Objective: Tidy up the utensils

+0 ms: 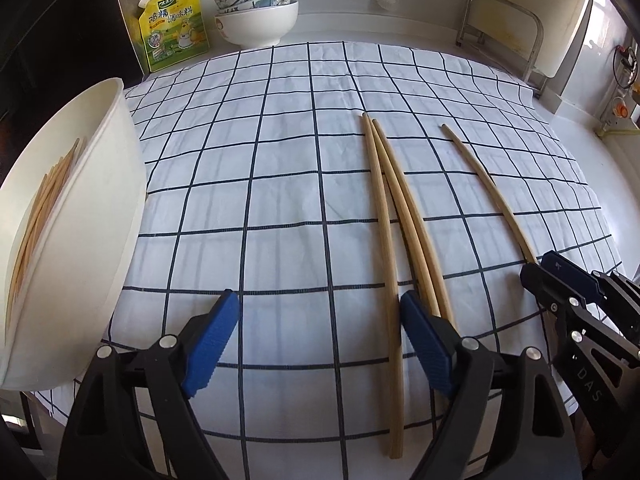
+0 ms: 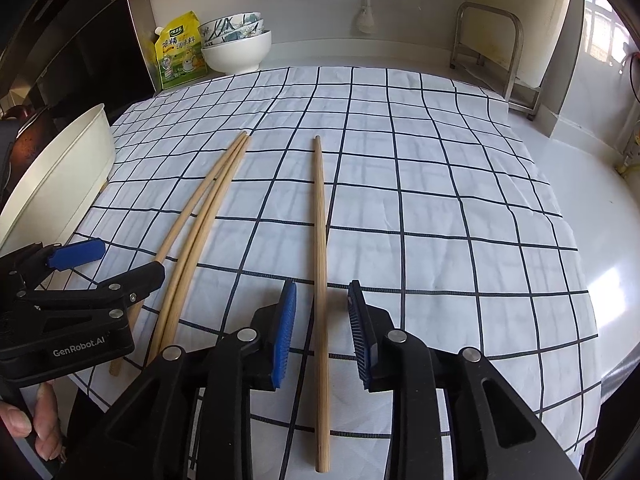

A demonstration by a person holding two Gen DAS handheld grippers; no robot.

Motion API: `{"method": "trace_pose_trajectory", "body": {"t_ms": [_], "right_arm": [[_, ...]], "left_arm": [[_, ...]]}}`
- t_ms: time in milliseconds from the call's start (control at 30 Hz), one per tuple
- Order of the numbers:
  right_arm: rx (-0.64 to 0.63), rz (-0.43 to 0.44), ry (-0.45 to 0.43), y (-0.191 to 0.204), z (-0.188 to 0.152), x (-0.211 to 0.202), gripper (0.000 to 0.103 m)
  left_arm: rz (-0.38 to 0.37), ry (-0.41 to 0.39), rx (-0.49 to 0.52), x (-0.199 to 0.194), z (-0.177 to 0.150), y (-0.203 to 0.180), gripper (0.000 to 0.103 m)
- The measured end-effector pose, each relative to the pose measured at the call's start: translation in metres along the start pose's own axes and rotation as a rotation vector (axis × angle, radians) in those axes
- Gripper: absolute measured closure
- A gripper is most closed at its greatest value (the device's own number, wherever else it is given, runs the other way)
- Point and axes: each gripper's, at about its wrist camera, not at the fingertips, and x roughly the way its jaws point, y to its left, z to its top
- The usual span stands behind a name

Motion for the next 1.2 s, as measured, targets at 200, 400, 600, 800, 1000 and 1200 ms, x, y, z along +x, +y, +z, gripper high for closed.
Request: {"method": "trace_pose_trajectory", "body": {"t_ms": [200,400,600,800,1000,1200], "right_arm": [[-0.029,-0.036,-0.006,0.004,0.004,0.005,0.077],[-0.031,-0.037,-0.011,0.003,0.004,0.005,0.089],[0.019,0.012,-0.007,-0.004,0.004,0.003,0.096],[0.056,0.051,-0.025,-0.004,0.005,-0.009,0.096],[0.052,0.077,-0.046,0.008,0.011,-0.02,0.096],[0.03,0.132,-0.08,0.036,0.027,-0.031,0.096]], "left_arm": [[-0.012,-0.017,0.009,0.006,0.009,-0.008,0.023],[-0.051,-0.04,0.05,-0.002,0.005,-0.019,0.061],[-0.123,-0.012,0.023,-0.004,0.004,-0.015,0.096],[-0.172,-0.007,-0.017,-0.014,0.001,-0.004,0.096],[-0.207,-0.043,-0.048,-0.034,0.002,0.012,0.096],[-0.206,-0.122,-0.09,-0.066,0.009,0.042,0.096]]}}
